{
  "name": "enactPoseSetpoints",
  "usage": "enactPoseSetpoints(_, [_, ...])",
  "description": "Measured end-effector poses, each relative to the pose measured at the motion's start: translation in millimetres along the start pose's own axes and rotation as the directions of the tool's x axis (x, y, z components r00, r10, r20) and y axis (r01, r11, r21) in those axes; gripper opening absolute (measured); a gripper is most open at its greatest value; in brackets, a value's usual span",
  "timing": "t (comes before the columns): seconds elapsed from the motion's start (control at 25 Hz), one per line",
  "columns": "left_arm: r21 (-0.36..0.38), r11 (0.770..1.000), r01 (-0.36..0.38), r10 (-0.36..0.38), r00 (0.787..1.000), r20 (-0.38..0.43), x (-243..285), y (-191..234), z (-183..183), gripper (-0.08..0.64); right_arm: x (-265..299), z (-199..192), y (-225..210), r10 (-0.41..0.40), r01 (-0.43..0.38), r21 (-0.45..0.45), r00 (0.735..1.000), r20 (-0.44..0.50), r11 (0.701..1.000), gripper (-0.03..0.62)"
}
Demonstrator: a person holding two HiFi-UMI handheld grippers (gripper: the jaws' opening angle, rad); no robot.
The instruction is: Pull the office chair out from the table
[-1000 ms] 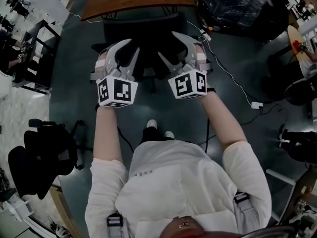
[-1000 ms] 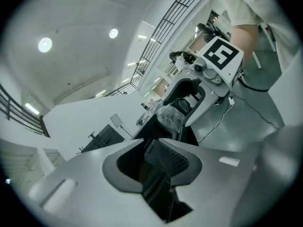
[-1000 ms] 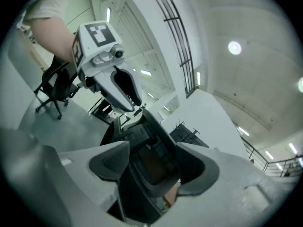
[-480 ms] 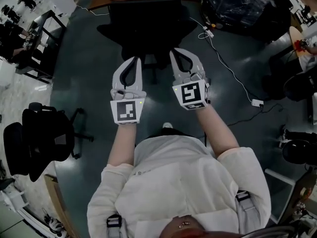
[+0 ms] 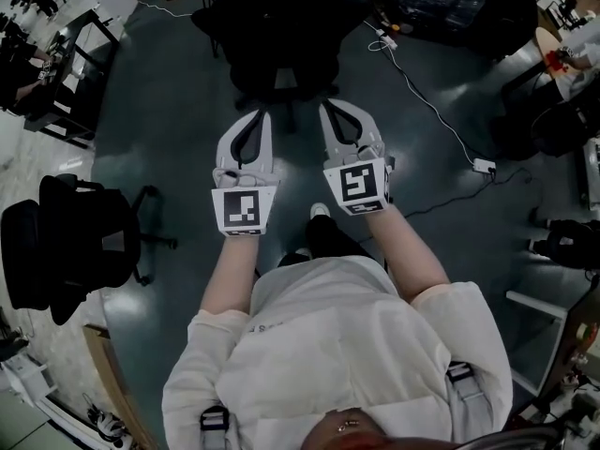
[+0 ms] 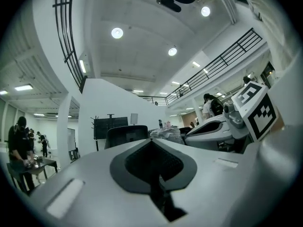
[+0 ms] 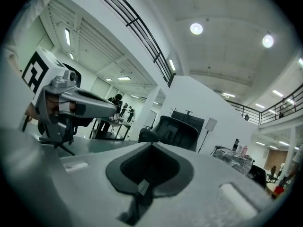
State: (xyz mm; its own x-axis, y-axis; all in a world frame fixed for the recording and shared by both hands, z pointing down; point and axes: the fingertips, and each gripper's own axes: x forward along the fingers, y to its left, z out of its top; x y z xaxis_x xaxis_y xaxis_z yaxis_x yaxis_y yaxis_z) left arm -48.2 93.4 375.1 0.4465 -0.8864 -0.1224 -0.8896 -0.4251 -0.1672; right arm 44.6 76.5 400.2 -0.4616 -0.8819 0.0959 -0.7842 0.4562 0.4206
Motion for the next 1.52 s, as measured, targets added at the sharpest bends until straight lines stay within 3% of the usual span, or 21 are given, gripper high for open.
enactPoseSetpoints(0.24, [-0.049,0.997,0.053,-0.054,0.998,-0.019,-59.8,-27.9,-3.6,0.017,-54.2,-6.9,55.3,0.024,-0.024,0.001,0.999,-0.033,1.0,-0.008])
enactPoseSetpoints(0.64, [-0.118,0.99,0.074,-0.074,0.997,0.006,-100.7,-46.3,6.9,0.017,-107.5,-17.0,95.0,0.048,-0.045,0.045,0.997,-0.055,0.998,-0.008])
enactPoseSetpoints(1.08, [-0.124,0.987,0.105,-0.108,0.994,-0.017,-94.4,-85.7,6.5,0.017,-135.9,-24.2,59.4,0.018,-0.012,0.138,0.999,-0.044,0.99,-0.009])
enactPoseSetpoints(1.52, [-0.073,0.992,0.1,-0.103,0.994,-0.031,-91.6,-79.1,5.0,0.017,-123.7,-4.3,54.1,0.028,-0.03,0.143,0.999,0.019,0.989,-0.009])
